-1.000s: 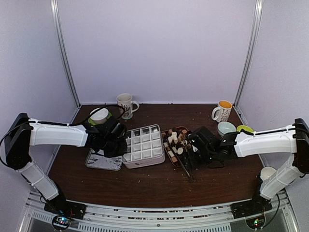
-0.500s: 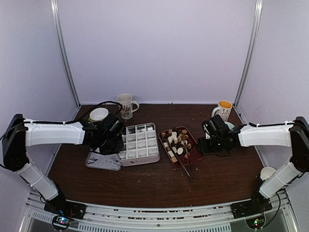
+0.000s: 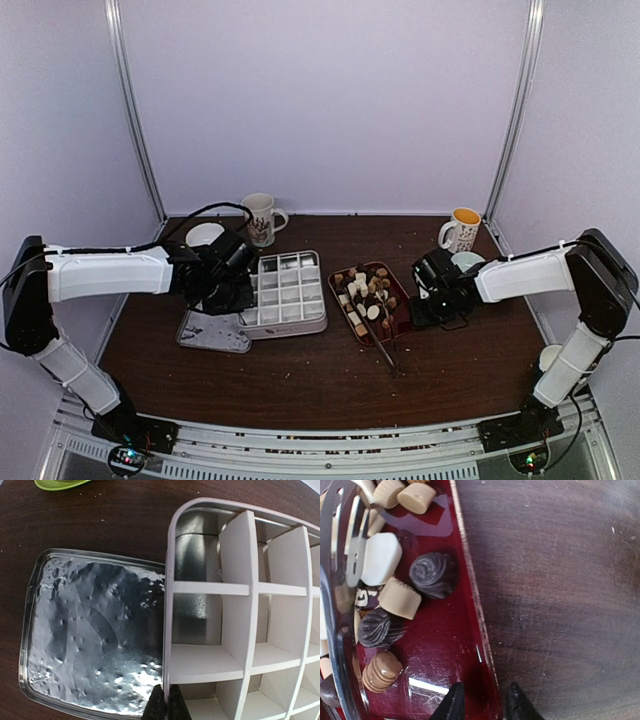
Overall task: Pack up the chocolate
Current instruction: Pick up the packing box from the center of the board, then move the plate to the center of the board.
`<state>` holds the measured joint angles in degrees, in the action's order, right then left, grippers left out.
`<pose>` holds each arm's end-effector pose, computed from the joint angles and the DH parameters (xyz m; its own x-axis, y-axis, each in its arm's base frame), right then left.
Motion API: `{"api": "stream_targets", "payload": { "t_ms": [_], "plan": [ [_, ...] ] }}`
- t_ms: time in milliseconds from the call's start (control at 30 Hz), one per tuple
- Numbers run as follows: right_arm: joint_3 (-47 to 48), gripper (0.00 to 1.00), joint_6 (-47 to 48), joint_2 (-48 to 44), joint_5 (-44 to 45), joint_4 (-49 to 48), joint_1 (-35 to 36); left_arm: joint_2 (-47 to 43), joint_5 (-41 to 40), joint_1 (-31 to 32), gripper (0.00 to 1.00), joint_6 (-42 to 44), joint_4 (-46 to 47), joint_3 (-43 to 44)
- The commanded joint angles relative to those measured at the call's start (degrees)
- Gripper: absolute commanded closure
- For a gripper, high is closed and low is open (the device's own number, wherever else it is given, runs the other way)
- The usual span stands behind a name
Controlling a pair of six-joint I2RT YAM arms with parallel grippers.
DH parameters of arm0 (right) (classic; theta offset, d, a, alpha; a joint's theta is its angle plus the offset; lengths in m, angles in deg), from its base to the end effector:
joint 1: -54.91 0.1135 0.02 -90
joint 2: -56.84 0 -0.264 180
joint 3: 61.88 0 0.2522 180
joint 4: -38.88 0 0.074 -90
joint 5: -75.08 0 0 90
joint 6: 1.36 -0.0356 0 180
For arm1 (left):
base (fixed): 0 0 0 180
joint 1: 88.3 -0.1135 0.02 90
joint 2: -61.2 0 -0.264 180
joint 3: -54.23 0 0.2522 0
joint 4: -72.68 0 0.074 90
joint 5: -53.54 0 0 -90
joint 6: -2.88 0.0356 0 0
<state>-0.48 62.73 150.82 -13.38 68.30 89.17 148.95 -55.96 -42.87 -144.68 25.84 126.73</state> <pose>0.2504 0.1694 0.1443 -0.8977 -0.0830 -0.4326 -0.1779 0.9667 0.1838 0.2213 -0.2077 0.2159 -0.8069 -0.3145 -0.5000 -0.2220 0.9459 -0.2368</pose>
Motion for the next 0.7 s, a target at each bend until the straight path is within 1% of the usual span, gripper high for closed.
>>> {"api": "stream_targets", "payload": {
  "t_ms": [0,100,200,433,667],
  "plan": [
    [-0.4,0.78,-1.3,0.0,0.5,-0.5,-0.2,0.5,-1.0,-0.1,1.0,1.0,2.1,2.7],
    [-2.1,0.92,-2.4,-1.4,-0.5,-1.3,-0.2,2.3,-0.1,-0.1,1.0,1.9,2.0,3.7],
    [-4.3,0.97,-3.9,-3.1,-1.4,-2.3,-0.2,3.8,0.1,-0.1,1.0,2.4,2.0,4.5],
    [-11.7,0.98,-8.6,-8.8,-2.5,-4.9,1.1,7.1,1.8,0.0,1.0,3.7,2.0,6.5],
    [-18.1,0.97,-15.0,-15.7,-1.8,-6.5,3.9,9.0,2.5,0.3,1.0,4.6,2.2,7.4]
  ]
}}
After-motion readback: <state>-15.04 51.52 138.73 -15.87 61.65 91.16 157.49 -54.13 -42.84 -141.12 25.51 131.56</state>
